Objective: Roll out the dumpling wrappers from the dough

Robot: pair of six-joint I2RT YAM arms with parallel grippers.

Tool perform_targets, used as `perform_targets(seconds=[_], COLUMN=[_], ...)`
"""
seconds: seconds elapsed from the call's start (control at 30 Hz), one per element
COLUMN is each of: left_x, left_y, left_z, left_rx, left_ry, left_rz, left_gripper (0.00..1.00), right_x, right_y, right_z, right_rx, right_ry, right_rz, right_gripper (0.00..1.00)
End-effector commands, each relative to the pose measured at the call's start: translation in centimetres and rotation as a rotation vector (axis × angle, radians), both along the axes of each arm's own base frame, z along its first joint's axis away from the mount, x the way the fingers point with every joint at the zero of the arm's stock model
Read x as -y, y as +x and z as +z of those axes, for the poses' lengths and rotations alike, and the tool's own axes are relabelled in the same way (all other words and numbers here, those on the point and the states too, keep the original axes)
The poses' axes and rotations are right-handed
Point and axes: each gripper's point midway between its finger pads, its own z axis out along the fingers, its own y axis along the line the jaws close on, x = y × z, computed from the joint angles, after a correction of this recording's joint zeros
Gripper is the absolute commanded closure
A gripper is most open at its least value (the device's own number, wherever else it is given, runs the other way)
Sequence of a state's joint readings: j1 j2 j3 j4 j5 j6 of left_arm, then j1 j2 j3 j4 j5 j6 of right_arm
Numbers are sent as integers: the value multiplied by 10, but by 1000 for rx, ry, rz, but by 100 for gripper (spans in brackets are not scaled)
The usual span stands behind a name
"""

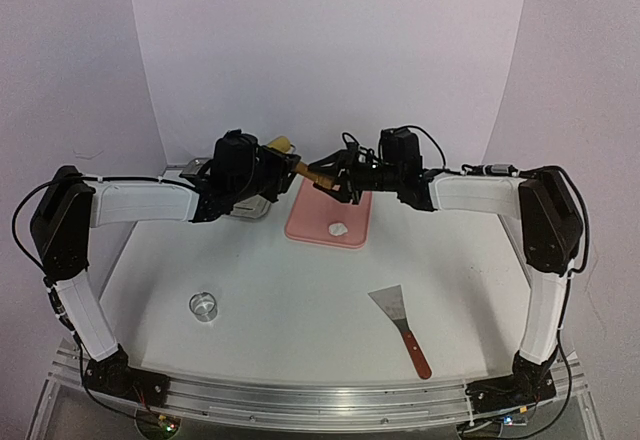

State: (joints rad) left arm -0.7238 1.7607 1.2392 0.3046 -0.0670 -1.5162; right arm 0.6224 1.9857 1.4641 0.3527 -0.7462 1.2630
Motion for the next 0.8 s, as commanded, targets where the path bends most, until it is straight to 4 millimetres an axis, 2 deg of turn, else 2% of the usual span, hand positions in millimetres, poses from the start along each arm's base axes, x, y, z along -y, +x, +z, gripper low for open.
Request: perform_targets(seconds=[0.0,0.13,0.33,0.43,0.53,0.57,0.6,0.7,0.77], left_x=[2,3,5,7,7,8,8,12,16], left_y=[6,6,4,2,-1,-4,-6,-16,-22], left_z=[44,43,37,33,25,22,17,7,3], left_rx=[104,101,88,67,29,18,4,-22,-19], left_ry=[-70,-72,-69,-66,-51,-45,-35,-4,17], left_rz=[16,12,-5,-20,-31,-42,-52,-117,-189], left_gripper=[100,100,100,100,100,95,87,53,37], right_x=[-11,-12,-11,-10,-7,-5,-3,11,22], right_y=[0,0,1,2,3,3,3,6,8], right_z=[22,23,23,27,29,31,32,37,39], right_rx=[50,54,69,93,123,137,154,220,263], right_ry=[56,58,54,51,37,30,17,-68,-157], right_rz=[30,31,24,20,5,-4,-12,-64,-106], right_gripper=[51,53,68,78,95,99,100,100,100])
